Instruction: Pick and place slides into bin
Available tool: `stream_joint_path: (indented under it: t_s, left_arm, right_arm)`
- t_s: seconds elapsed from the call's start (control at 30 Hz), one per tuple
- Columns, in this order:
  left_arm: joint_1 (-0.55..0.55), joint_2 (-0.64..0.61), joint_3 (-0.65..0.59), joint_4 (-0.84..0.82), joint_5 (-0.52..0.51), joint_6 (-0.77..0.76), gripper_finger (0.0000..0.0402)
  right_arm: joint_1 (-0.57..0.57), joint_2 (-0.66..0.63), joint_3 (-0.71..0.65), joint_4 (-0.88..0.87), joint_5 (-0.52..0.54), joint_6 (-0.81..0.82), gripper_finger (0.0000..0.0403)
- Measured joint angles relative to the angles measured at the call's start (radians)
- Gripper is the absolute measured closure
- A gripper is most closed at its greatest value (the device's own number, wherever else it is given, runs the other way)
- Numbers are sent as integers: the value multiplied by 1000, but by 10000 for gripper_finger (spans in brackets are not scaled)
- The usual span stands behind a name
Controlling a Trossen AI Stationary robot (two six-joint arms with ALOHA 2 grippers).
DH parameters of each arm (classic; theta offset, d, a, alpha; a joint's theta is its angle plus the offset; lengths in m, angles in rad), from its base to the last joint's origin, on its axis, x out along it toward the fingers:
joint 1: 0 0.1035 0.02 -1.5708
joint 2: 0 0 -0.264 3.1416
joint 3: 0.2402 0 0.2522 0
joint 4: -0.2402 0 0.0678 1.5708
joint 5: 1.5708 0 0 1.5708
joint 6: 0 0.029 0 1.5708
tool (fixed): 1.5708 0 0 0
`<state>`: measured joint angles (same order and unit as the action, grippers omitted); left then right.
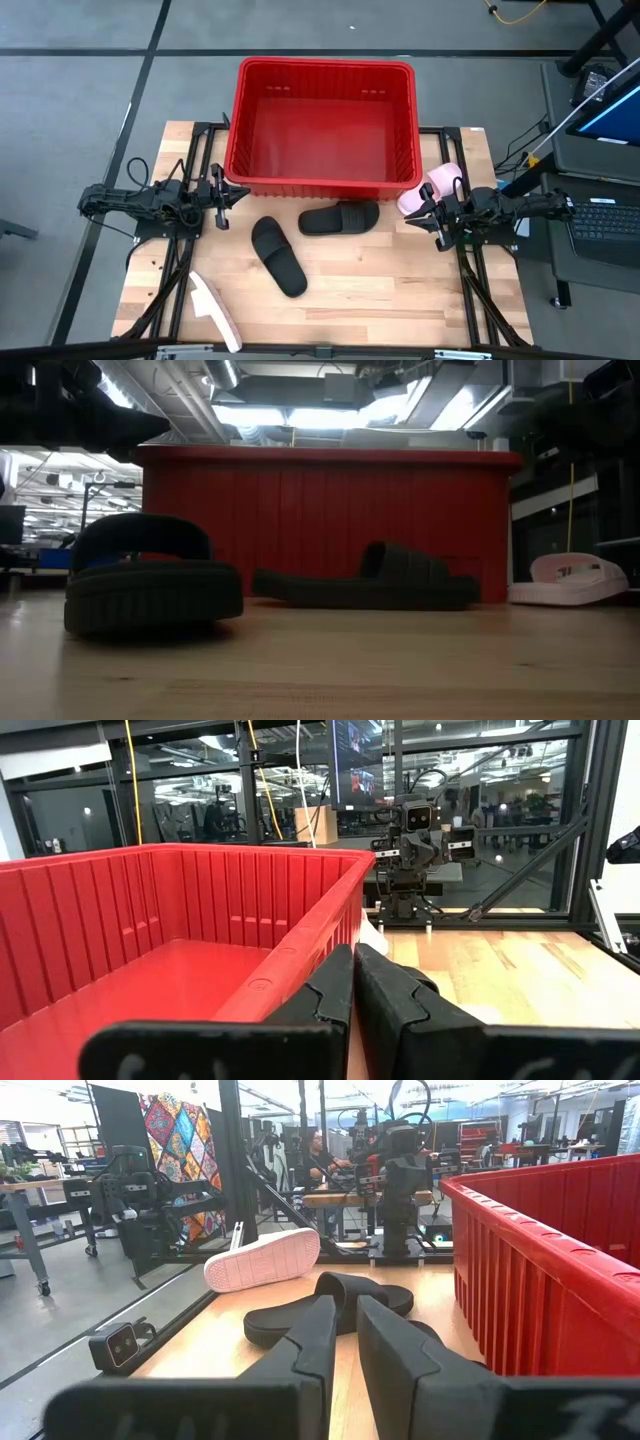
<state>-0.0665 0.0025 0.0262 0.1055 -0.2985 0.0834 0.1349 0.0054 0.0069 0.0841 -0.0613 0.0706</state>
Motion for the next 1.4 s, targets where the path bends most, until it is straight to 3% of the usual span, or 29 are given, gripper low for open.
stream_joint_path:
  t_s: [1.1,1.4]
  left_arm:
    - [0,0,0,0,0,0,395]
    - [0,0,0,0,0,0,391]
  right_arm:
    - [0,0,0,0,0,-3,353]
    - [0,0,0,0,0,-117,353]
